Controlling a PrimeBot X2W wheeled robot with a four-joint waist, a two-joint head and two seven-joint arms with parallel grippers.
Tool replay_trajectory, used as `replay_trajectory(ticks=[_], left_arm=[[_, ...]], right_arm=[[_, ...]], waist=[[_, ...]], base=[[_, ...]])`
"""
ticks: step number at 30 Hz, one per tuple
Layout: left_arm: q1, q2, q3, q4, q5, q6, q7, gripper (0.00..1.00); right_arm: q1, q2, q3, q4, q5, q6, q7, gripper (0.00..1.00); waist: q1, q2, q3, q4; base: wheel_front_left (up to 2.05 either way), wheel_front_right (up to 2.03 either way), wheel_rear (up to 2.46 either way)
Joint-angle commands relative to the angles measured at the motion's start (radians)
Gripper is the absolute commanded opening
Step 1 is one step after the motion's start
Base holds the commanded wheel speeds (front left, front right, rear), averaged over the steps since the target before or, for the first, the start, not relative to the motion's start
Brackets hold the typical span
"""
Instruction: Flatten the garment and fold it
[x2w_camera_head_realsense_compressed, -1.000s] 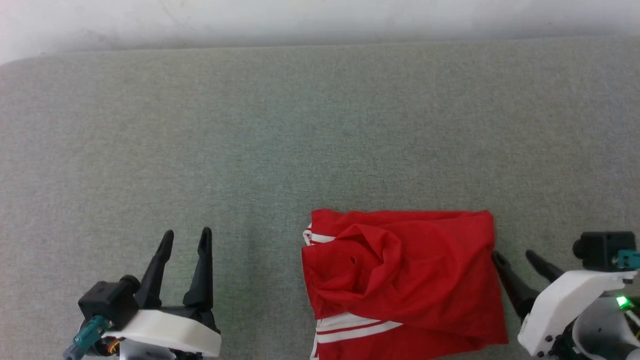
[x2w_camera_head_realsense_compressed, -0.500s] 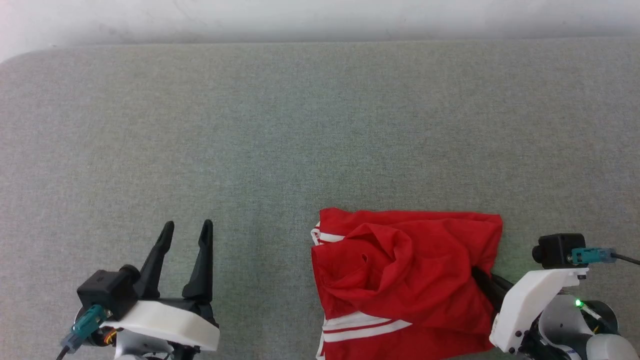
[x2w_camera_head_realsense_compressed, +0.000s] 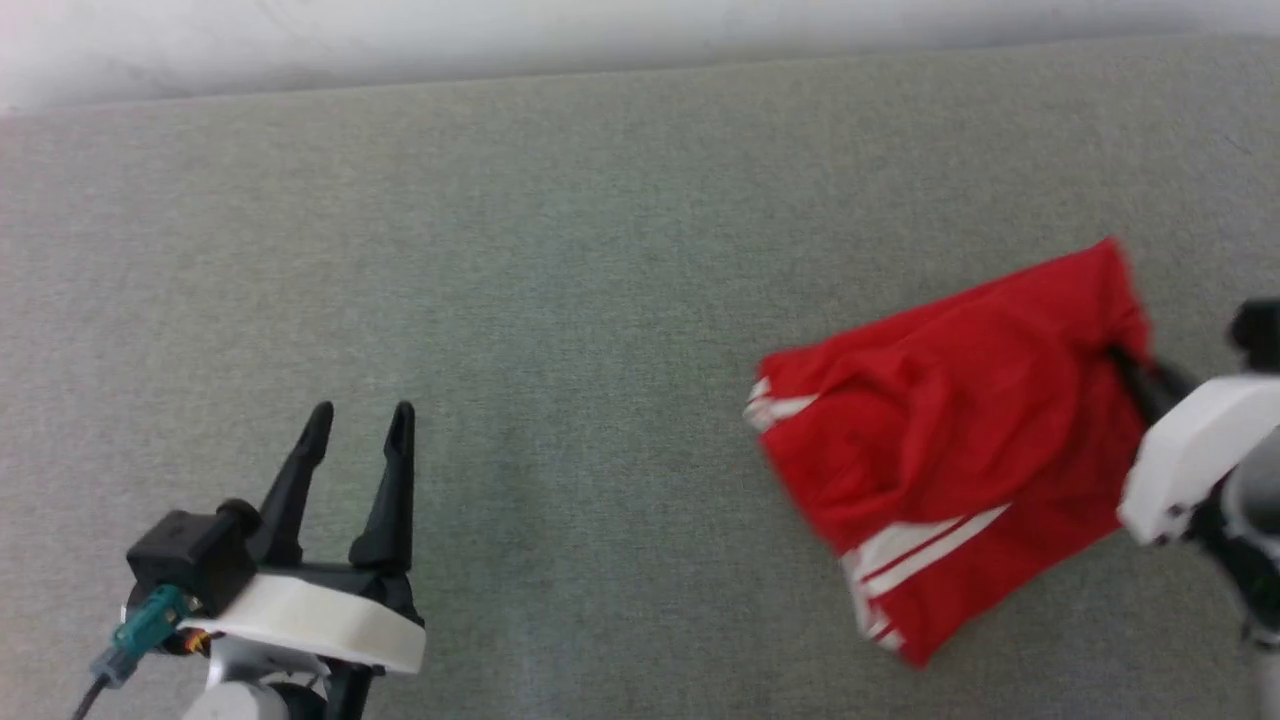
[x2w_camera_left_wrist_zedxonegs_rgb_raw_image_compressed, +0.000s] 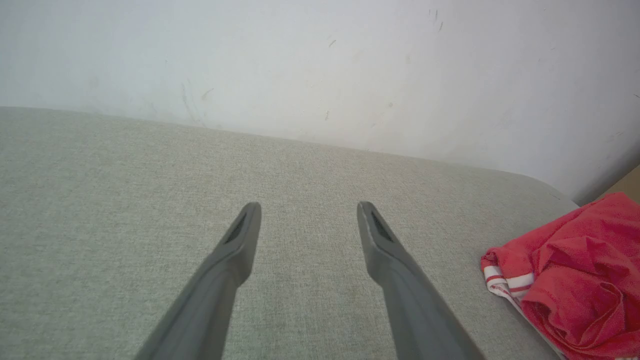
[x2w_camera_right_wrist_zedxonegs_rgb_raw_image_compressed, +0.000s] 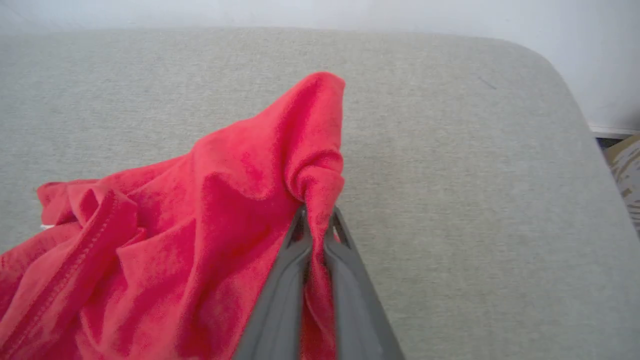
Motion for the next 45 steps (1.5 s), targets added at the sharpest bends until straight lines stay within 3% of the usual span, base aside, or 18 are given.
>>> replay_trajectory(ticks=[1, 11, 19, 29, 36, 37, 38, 39, 45], left_arm=[[-0.029, 0.012, 0.005, -0.010, 0.012, 0.000, 0.002, 1.00], [-0.113, 0.059, 0.020, -0.064, 0.037, -0.006, 0.026, 1.00], [-0.182, 0.090, 0.034, -0.125, 0.072, -0.004, 0.021, 1.00], [-0.259, 0.114, 0.030, -0.193, 0.116, 0.000, 0.026, 1.00], [-0.293, 0.111, 0.025, -0.223, 0.138, 0.007, 0.010, 1.00], [-0.295, 0.109, 0.027, -0.224, 0.141, 0.010, 0.000, 1.00], [-0.296, 0.104, 0.029, -0.225, 0.141, 0.013, -0.010, 1.00], [-0.297, 0.103, 0.030, -0.224, 0.143, 0.013, -0.019, 1.00], [-0.291, 0.084, 0.031, -0.208, 0.132, 0.012, -0.054, 1.00]], right_arm=[[-0.037, -0.029, -0.017, 0.000, -0.018, -0.002, 0.005, 0.00], [-0.164, -0.199, -0.087, 0.034, -0.105, -0.002, 0.032, 0.00], [-0.219, -0.338, -0.165, 0.117, -0.192, -0.002, -0.030, 0.00], [-0.280, -0.391, -0.213, 0.224, -0.282, -0.002, -0.156, 0.00], [-0.329, -0.381, -0.223, 0.315, -0.294, -0.002, -0.211, 0.00], [-0.337, -0.377, -0.224, 0.329, -0.293, -0.002, -0.216, 0.21], [-0.343, -0.374, -0.223, 0.340, -0.293, -0.002, -0.224, 0.21], [-0.348, -0.374, -0.220, 0.351, -0.295, -0.002, -0.231, 1.00], [-0.367, -0.368, -0.230, 0.410, -0.312, -0.002, -0.285, 1.00]], waist=[[0.0000, 0.0000, 0.053, -0.043], [0.0000, 0.0000, 0.192, -0.098], [0.0000, 0.0000, 0.301, -0.124], [0.0000, 0.0000, 0.418, -0.140], [0.0000, 0.0000, 0.452, -0.144], [0.0000, 0.0000, 0.453, -0.145], [0.0000, 0.0000, 0.454, -0.146], [0.0000, 0.0000, 0.453, -0.146], [0.0000, 0.0000, 0.419, -0.144]], base=[[0.00, 0.00, 0.00], [0.00, 0.00, 0.00], [0.00, 0.00, 0.00], [0.00, 0.00, 0.00], [0.00, 0.00, 0.00], [0.00, 0.00, 0.00], [0.00, 0.00, 0.00], [0.00, 0.00, 0.00], [0.00, 0.00, 0.00]])
